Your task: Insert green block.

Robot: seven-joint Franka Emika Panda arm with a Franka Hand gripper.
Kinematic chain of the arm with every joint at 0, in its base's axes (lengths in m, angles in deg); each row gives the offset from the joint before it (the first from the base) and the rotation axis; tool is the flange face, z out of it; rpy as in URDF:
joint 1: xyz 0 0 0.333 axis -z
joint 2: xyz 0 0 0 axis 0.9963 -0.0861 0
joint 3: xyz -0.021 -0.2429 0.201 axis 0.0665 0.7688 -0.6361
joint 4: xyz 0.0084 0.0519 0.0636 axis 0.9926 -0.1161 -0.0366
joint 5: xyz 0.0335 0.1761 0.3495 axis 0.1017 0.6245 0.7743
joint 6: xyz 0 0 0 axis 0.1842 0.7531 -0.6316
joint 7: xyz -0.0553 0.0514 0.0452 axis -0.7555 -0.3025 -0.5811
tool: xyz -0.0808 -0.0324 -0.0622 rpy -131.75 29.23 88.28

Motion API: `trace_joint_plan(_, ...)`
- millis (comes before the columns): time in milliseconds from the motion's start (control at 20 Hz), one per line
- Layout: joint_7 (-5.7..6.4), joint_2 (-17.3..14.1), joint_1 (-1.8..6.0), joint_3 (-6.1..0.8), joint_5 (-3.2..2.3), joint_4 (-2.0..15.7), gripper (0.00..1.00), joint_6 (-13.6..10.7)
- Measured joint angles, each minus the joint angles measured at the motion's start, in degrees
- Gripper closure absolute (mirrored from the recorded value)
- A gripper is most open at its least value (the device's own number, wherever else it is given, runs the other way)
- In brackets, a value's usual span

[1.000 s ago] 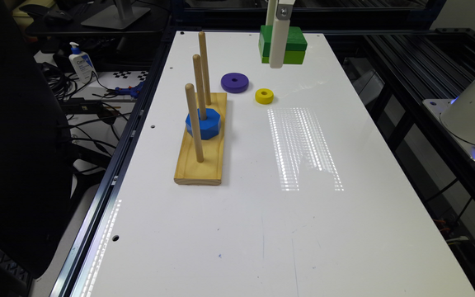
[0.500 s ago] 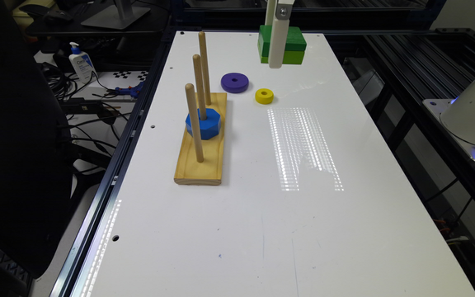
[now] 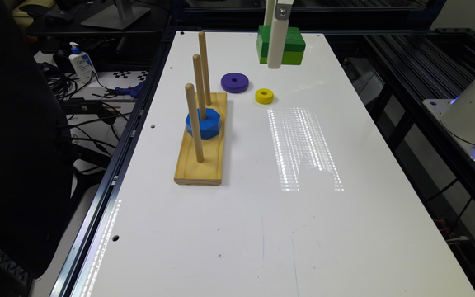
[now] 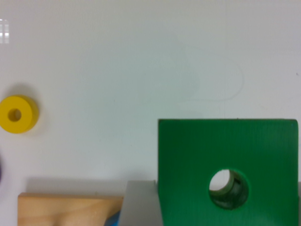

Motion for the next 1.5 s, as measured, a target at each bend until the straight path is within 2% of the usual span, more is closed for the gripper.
trace_joint_plan(200, 0.00, -1.83, 0.00, -0.14, 0.00, 1.66, 1.00, 0.62)
trace_joint_plan(550, 0.00, -6.22, -0.01, -0.22, -0.10, 6.42, 1.00, 0.60)
trace_joint_plan(650, 0.00, -7.01, -0.01, -0.28, -0.11, 7.27, 1.00, 0.58)
trace_joint_plan(850, 0.02, -7.49, -0.02, -0.37, -0.11, 7.86, 1.00, 0.58)
trace_joint_plan(1000, 0.39, -8.29, -0.07, -0.79, -0.14, 9.09, 1.00, 0.58)
trace_joint_plan(1200, 1.64, -11.76, -0.25, -1.38, -0.95, 13.01, 1.00, 0.39)
trace_joint_plan(1300, 1.88, -12.98, -0.25, -1.43, -1.30, 14.25, 1.00, 0.29)
trace_joint_plan(1500, 1.96, -13.59, -0.24, -1.43, -1.42, 14.89, 1.00, 0.17)
